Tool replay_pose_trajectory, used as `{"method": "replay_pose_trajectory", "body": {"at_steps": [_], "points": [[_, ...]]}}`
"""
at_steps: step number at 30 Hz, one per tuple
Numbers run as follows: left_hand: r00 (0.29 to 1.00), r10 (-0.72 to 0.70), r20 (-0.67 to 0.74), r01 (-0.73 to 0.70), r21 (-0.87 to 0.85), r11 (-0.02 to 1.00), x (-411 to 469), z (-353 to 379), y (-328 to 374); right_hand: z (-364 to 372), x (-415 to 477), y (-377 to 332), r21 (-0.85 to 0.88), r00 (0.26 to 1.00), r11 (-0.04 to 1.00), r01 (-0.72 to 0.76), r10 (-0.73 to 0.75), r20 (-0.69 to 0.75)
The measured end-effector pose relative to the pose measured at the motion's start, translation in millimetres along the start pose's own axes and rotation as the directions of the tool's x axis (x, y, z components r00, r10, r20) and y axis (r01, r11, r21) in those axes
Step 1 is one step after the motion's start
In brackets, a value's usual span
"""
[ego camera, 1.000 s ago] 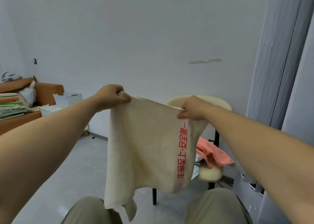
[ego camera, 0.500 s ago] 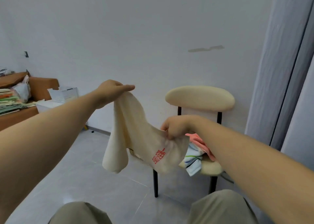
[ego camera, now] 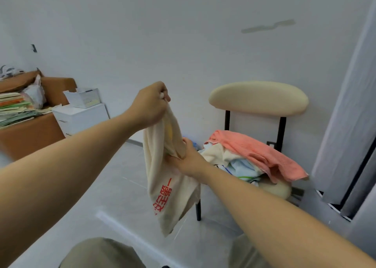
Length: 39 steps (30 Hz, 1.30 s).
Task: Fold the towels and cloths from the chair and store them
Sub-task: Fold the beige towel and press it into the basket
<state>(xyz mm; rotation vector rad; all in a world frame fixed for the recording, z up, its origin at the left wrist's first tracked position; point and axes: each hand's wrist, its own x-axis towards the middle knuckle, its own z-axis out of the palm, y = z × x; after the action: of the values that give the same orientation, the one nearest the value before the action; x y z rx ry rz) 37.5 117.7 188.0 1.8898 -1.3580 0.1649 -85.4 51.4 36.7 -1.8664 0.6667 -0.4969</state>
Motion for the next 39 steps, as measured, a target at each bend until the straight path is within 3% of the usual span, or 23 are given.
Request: {"method": "replay_pose_trajectory", "body": {"at_steps": [3,8,14,19,22,25,28,32,36,37,39], "points": [[0.996,0.025,0.084,-0.026,0.019,0.999,3,5,-16,12,14,2,-0.001,0.997,1.000,-0.028,0.028,-0.071],[0.980,0.177,0.097,-0.189,0.143,0.971,-4,12,-34,22,25,0,-0.280,0.988,0.958,-0.053,0.010,-0.153],[0.957,0.266,0.118,-0.285,0.201,0.937,-6,13,-45,31,26,-9,-0.425,0.981,0.901,-0.091,0.009,-0.192],[0.966,0.228,0.123,-0.246,0.162,0.956,-10,4,-49,30,33,-9,-0.440,0.971,0.874,-0.206,0.127,-0.203],[0.950,0.208,0.232,-0.265,0.248,0.932,-14,-6,-53,17,32,0,-0.516,0.943,0.792,-0.325,0.229,-0.242],[0.932,0.144,0.333,-0.274,0.388,0.880,-18,-13,-68,0,28,7,-0.612,0.922,0.693,-0.381,0.235,-0.308],[0.954,0.040,0.296,-0.176,0.449,0.876,-22,-15,-88,-18,24,3,-0.680,0.910,0.610,-0.407,0.205,-0.360],[0.954,-0.144,0.261,-0.033,0.575,0.818,-26,-14,-102,-35,24,-9,-0.750,0.932,0.560,-0.352,0.137,-0.335],[0.871,-0.368,0.325,0.007,0.742,0.671,-35,-4,-98,-35,27,-33,-0.792,0.960,0.591,-0.155,-0.100,-0.262],[0.864,-0.360,0.353,-0.011,0.728,0.686,-36,1,-95,-32,28,-39,-0.802,0.961,0.592,-0.078,-0.171,-0.219],[0.858,-0.276,0.434,-0.014,0.555,0.831,-36,12,-86,-23,29,-50,-0.826,0.952,0.560,0.068,-0.283,-0.113]]}}
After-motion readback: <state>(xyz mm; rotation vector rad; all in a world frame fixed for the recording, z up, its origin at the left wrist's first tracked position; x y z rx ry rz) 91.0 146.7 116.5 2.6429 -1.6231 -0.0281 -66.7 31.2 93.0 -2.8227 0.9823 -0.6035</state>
